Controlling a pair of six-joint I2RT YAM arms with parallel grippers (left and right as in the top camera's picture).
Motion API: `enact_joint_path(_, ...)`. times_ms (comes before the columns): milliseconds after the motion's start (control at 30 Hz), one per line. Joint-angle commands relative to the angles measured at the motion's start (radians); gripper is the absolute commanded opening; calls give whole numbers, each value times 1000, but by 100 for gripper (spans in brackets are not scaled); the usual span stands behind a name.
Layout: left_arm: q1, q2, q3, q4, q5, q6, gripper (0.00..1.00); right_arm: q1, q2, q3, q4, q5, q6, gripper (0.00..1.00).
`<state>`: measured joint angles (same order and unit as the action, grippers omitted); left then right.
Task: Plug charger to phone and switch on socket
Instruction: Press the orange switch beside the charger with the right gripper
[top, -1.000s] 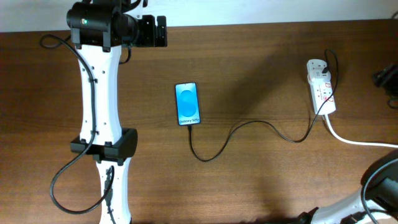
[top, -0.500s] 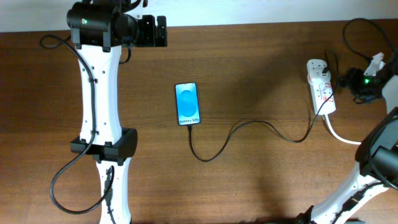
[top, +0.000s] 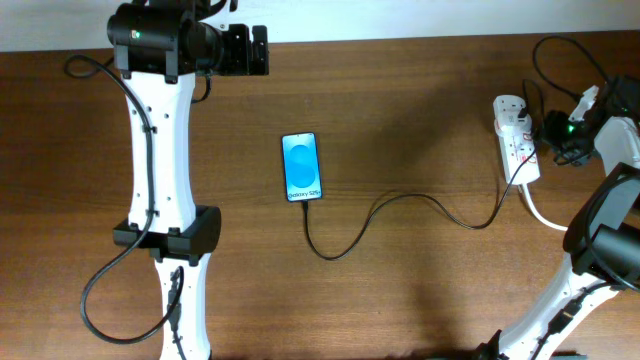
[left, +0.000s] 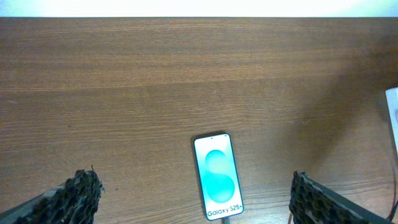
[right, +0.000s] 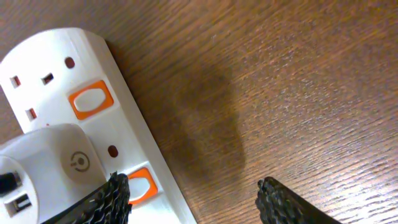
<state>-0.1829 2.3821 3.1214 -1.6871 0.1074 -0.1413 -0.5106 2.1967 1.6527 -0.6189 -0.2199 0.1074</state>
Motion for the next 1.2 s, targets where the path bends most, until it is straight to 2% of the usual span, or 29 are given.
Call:
enact_joint_path(0, 7, -20, 13, -1, 0, 5, 99, 8, 19, 6, 6, -12, 14, 68)
enact_joint_path(300, 7, -20, 13, -1, 0, 5, 100, 40, 84, 6, 5, -15, 14, 68)
enact_joint_path(1167, 7, -20, 13, -1, 0, 5, 99, 45, 85, 8, -112, 29, 33, 68)
